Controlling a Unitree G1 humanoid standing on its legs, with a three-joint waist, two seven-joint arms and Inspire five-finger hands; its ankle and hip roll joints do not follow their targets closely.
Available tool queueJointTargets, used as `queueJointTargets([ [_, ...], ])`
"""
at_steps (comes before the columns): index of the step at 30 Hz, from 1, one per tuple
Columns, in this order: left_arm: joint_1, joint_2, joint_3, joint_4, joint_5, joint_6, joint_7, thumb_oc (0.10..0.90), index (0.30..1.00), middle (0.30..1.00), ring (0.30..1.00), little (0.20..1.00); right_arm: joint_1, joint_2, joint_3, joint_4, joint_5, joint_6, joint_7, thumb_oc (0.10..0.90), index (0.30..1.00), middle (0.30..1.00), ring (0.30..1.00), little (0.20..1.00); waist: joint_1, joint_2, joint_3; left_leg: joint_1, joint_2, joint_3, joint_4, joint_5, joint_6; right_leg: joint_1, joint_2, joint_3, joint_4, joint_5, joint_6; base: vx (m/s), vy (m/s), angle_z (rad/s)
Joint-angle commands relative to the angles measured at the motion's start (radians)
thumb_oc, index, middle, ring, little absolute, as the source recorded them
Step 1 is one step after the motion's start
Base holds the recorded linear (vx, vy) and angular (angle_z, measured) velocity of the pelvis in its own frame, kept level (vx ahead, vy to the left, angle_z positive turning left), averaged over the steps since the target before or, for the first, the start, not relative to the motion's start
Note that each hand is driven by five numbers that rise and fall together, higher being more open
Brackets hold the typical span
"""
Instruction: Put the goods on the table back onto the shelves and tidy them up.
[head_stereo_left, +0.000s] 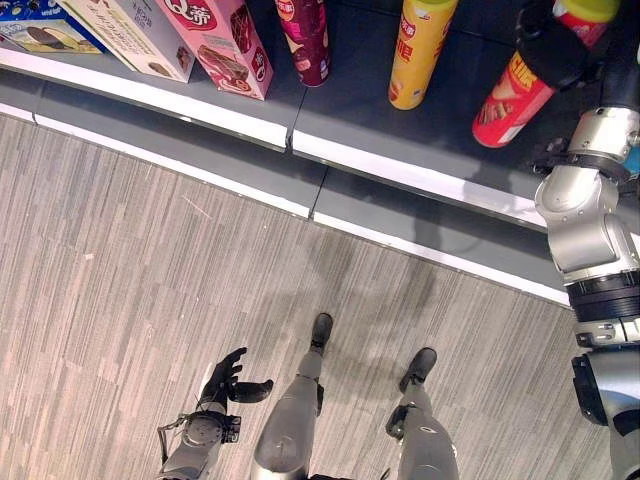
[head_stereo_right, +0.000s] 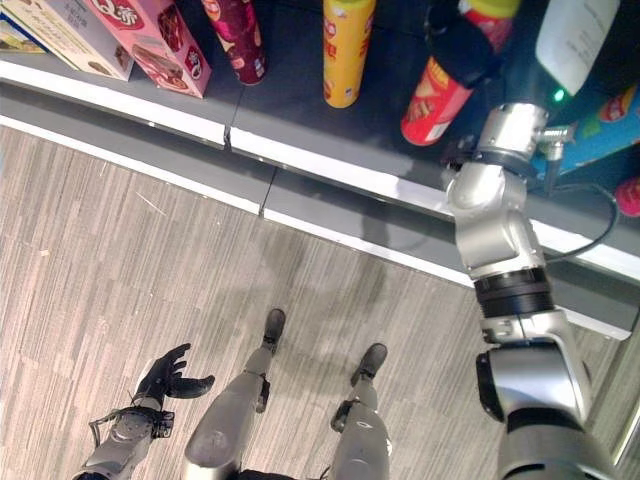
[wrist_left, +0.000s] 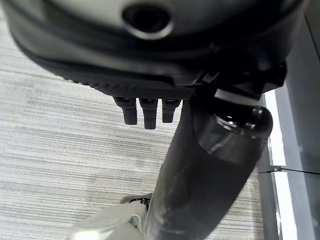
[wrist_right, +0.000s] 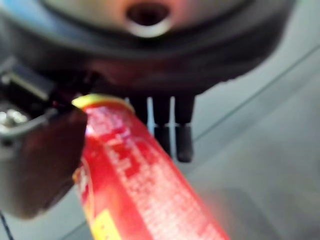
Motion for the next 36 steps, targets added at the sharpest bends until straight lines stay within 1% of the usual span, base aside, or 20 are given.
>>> queueJointTargets([
  [1, 0.039, 0.072, -0.035, -0.002, -0.019, -0.038, 0.039, 0.800, 0.900, 0.900, 0.900, 0.900, -0.162, -0.133, 0.023, -0.042, -0.049, -0.038, -0.104, 0.400, 0.300, 0.300, 0.300, 0.300, 0.022, 0.004, -0.049, -0.008, -0.017, -0.028, 0.039, -0.077, -0.002, -0.038, -0.081, 0.050, 0.098, -0.059, 0.079, 0.00, -0.003, 0.04],
  [6, 0.033, 0.075, -0.038, -0.008, -0.018, -0.044, 0.041, 0.800, 0.900, 0.900, 0.900, 0.900, -0.177, -0.155, 0.043, -0.030, -0.095, -0.012, -0.124, 0.400, 0.300, 0.300, 0.300, 0.300, 0.028, 0.011, -0.043, -0.025, -0.020, -0.036, 0.052, -0.080, -0.002, -0.047, -0.085, 0.044, 0.102, -0.060, 0.079, -0.01, -0.004, 0.07],
  [15, 0.030, 0.076, -0.035, -0.010, -0.018, -0.053, 0.043, 0.800, 0.900, 0.900, 0.900, 0.900, -0.167, -0.194, 0.043, -0.053, -0.183, 0.033, -0.152, 0.400, 0.300, 0.300, 0.300, 0.300, 0.029, 0.025, -0.029, -0.063, -0.027, -0.043, 0.073, -0.080, -0.003, -0.075, -0.091, 0.045, 0.117, -0.063, 0.078, 0.00, -0.004, 0.03],
  [20, 0.036, 0.070, -0.029, -0.008, -0.017, -0.056, 0.045, 0.800, 0.900, 0.900, 0.900, 0.900, -0.144, -0.213, 0.018, -0.084, -0.233, 0.069, -0.175, 0.400, 0.300, 0.300, 0.300, 0.300, 0.024, 0.038, -0.022, -0.081, -0.030, -0.043, 0.076, -0.078, -0.003, -0.095, -0.098, 0.049, 0.124, -0.062, 0.079, 0.00, 0.000, 0.00],
  [23, 0.036, 0.069, -0.030, -0.006, -0.017, -0.056, 0.046, 0.800, 0.900, 0.900, 0.900, 0.900, -0.139, -0.213, 0.015, -0.089, -0.238, 0.073, -0.173, 0.400, 0.300, 0.300, 0.300, 0.300, 0.023, 0.038, -0.024, -0.081, -0.030, -0.044, 0.075, -0.078, -0.003, -0.098, -0.098, 0.050, 0.125, -0.062, 0.079, 0.00, 0.000, 0.00],
  [33, 0.028, 0.060, -0.037, -0.001, -0.018, -0.065, 0.057, 0.800, 0.900, 0.900, 0.900, 0.900, -0.123, -0.175, -0.049, -0.103, -0.209, 0.076, -0.242, 0.400, 0.300, 0.300, 0.300, 0.300, 0.015, 0.053, -0.019, -0.090, -0.038, -0.045, 0.075, -0.076, -0.002, -0.107, -0.104, 0.056, 0.126, -0.061, 0.080, 0.00, 0.000, 0.00],
  [36, 0.027, 0.060, -0.039, 0.000, -0.016, -0.064, 0.063, 0.800, 0.900, 0.900, 0.900, 0.900, -0.118, -0.167, -0.071, -0.110, -0.200, 0.078, -0.265, 0.400, 0.300, 0.300, 0.300, 0.300, 0.013, 0.054, -0.014, -0.094, -0.039, -0.045, 0.081, -0.079, -0.001, -0.111, -0.106, 0.058, 0.126, -0.059, 0.081, 0.00, 0.000, 0.00],
])
